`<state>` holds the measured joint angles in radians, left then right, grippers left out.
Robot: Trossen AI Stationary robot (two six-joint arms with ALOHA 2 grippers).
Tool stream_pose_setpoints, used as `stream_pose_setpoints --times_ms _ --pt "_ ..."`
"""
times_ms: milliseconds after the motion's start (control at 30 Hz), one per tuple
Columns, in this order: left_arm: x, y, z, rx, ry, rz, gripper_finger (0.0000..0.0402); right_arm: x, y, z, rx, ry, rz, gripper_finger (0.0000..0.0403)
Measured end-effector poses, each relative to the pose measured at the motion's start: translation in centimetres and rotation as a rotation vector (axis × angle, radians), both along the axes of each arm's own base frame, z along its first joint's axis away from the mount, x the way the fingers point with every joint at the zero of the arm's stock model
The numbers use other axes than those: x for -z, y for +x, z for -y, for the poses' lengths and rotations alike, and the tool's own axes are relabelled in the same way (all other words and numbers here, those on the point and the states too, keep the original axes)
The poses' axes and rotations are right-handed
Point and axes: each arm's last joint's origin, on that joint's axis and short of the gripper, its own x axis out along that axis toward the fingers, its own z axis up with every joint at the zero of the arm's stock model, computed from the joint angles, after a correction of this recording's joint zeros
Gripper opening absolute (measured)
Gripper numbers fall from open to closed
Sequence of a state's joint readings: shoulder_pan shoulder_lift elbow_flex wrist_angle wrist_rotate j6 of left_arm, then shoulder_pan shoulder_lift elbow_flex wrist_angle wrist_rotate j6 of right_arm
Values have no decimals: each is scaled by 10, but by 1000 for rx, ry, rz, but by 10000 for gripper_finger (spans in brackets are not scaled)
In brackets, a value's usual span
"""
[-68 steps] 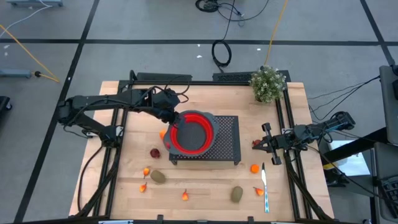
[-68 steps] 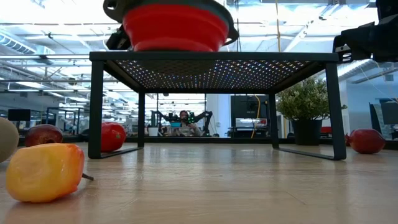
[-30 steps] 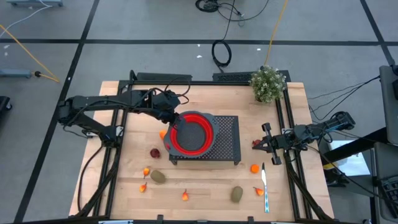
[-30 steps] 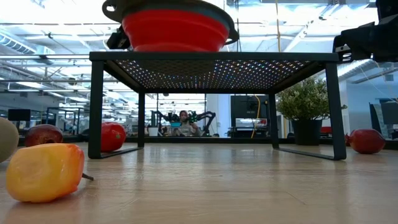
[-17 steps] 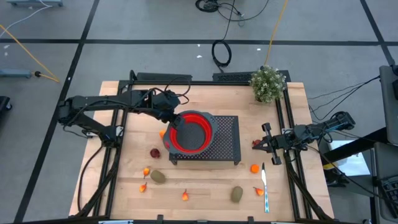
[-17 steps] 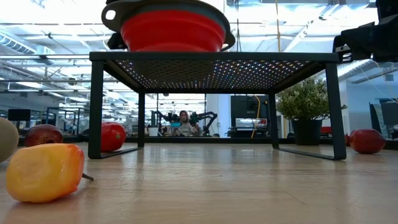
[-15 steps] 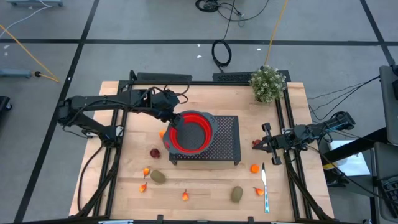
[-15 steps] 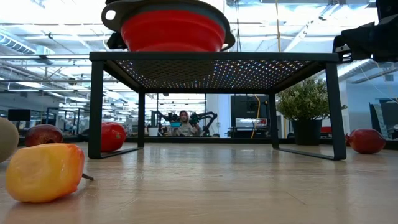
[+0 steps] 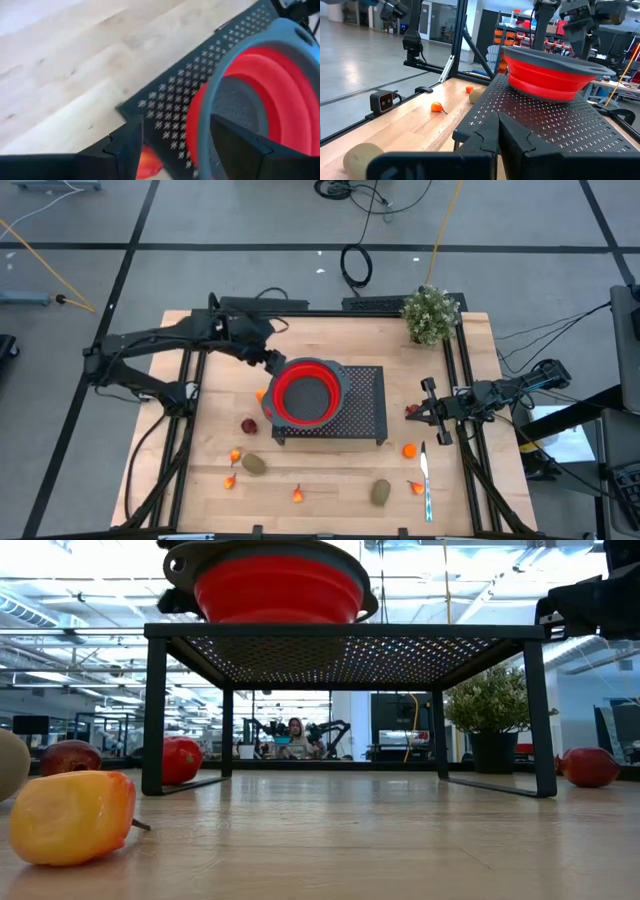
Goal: Pick & Place Fruit
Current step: Put the orange mango into the red strainer bowl on the shelf
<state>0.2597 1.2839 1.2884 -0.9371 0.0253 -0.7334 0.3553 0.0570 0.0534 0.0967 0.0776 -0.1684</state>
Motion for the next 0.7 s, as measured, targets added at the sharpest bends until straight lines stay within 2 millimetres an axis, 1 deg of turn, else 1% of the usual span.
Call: stream_pose_setpoints --times_ms 233,400,567,700 --pt "-25 -29 4 -88 -28 121 195 0 0 0 0 1 4 0" --pt "-33 -50 10 -105 -36 129 174 0 0 0 0 1 4 0" --pt "-35 -65 13 -135 52 80 148 0 0 0 0 1 4 0" --pt "-41 -73 15 -93 118 100 121 0 0 0 0 1 4 0"
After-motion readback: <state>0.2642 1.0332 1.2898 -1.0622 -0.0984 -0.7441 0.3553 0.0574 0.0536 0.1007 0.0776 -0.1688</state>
